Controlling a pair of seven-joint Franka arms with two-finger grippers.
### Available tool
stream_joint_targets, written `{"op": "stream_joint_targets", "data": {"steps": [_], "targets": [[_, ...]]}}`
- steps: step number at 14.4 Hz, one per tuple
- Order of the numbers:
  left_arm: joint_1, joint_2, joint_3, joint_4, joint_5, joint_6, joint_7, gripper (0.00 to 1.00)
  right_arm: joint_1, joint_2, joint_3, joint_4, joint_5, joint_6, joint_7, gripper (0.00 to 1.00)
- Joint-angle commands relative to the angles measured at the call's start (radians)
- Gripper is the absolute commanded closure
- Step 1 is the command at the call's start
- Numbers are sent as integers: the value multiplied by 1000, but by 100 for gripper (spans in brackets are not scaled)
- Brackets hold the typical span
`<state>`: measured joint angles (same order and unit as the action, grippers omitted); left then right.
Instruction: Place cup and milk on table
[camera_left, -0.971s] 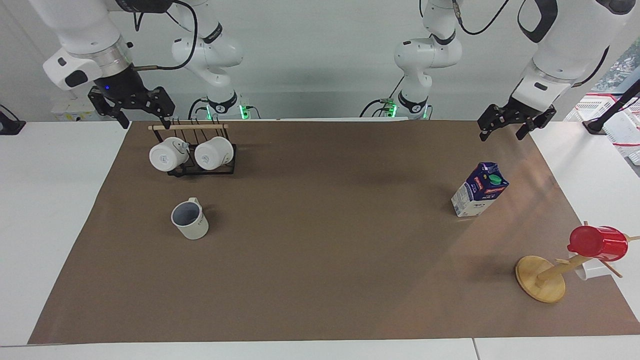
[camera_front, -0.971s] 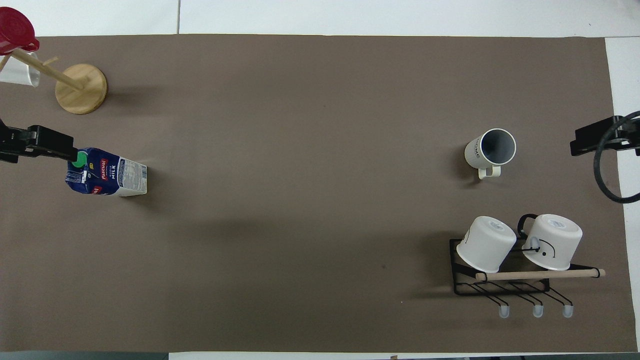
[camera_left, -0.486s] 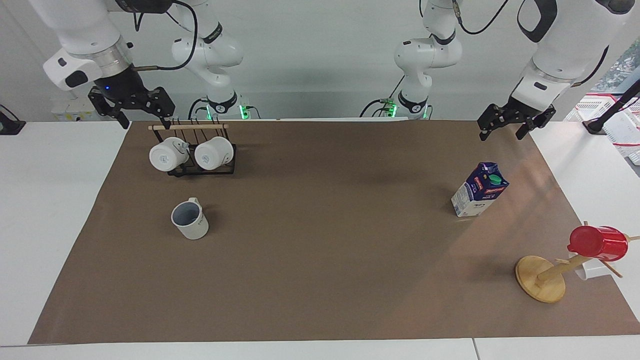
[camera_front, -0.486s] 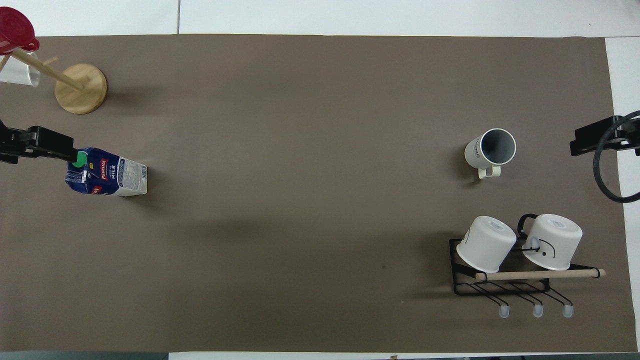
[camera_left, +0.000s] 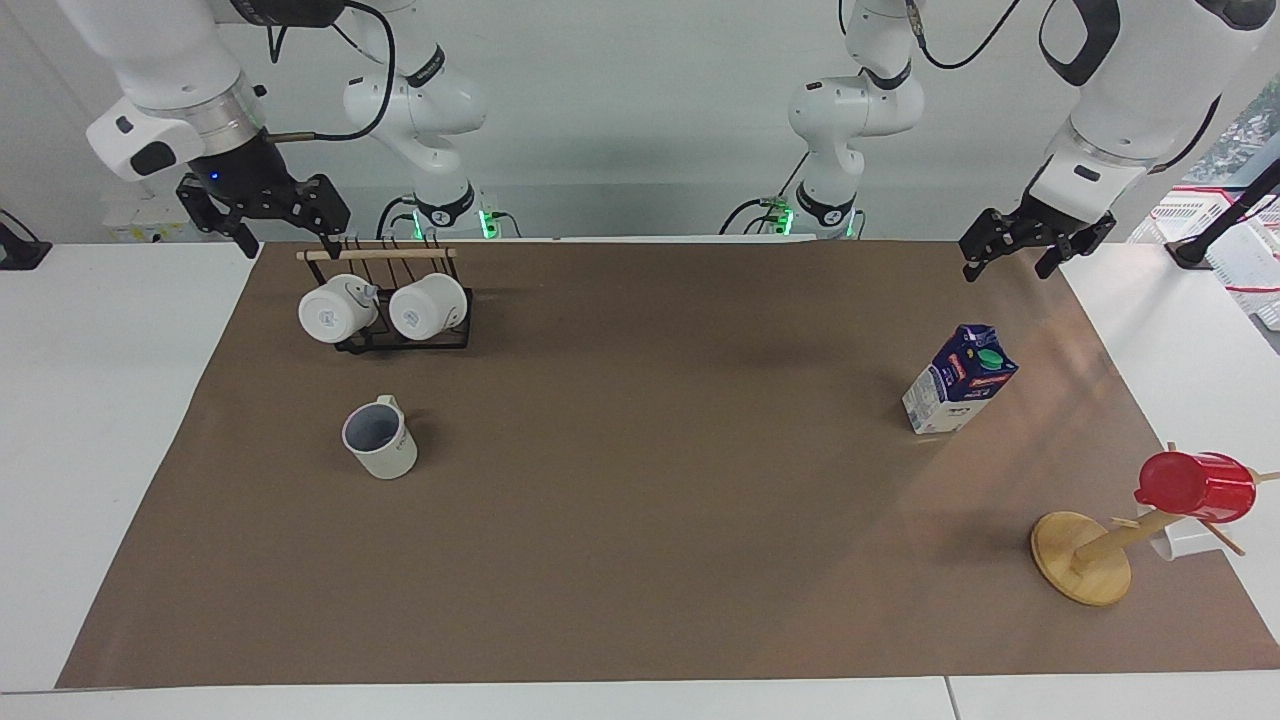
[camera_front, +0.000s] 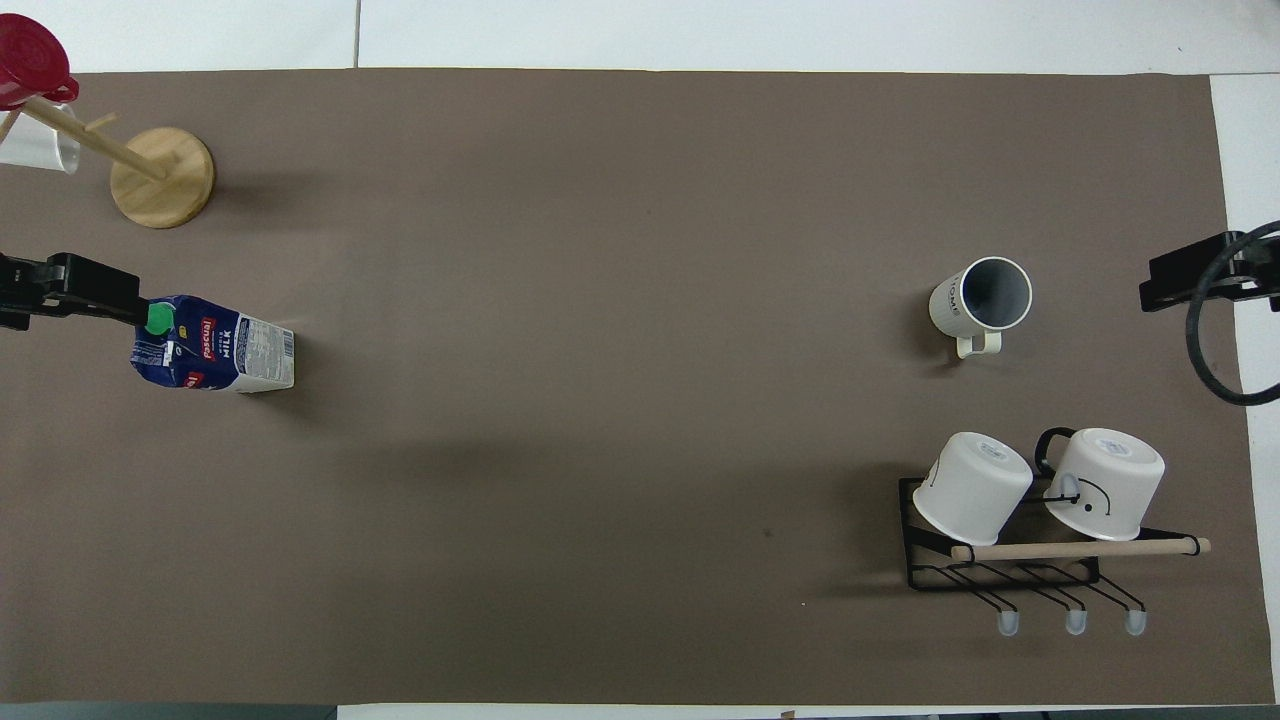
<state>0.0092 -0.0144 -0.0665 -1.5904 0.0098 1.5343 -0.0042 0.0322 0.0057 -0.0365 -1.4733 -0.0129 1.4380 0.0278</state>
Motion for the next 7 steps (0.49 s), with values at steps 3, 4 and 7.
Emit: {"op": "stream_joint_targets", "data": {"steps": [3, 4, 7], "targets": [[3, -29, 2, -34, -11, 15, -8, 0, -14, 0, 4, 2, 11, -10, -14, 0], [3, -29, 2, -34, -11, 15, -8, 0, -14, -1, 4, -1, 11, -10, -14, 0], [3, -29, 2, -34, -11, 15, -8, 0, -17, -29, 4, -69, 13, 33, -19, 0]]}}
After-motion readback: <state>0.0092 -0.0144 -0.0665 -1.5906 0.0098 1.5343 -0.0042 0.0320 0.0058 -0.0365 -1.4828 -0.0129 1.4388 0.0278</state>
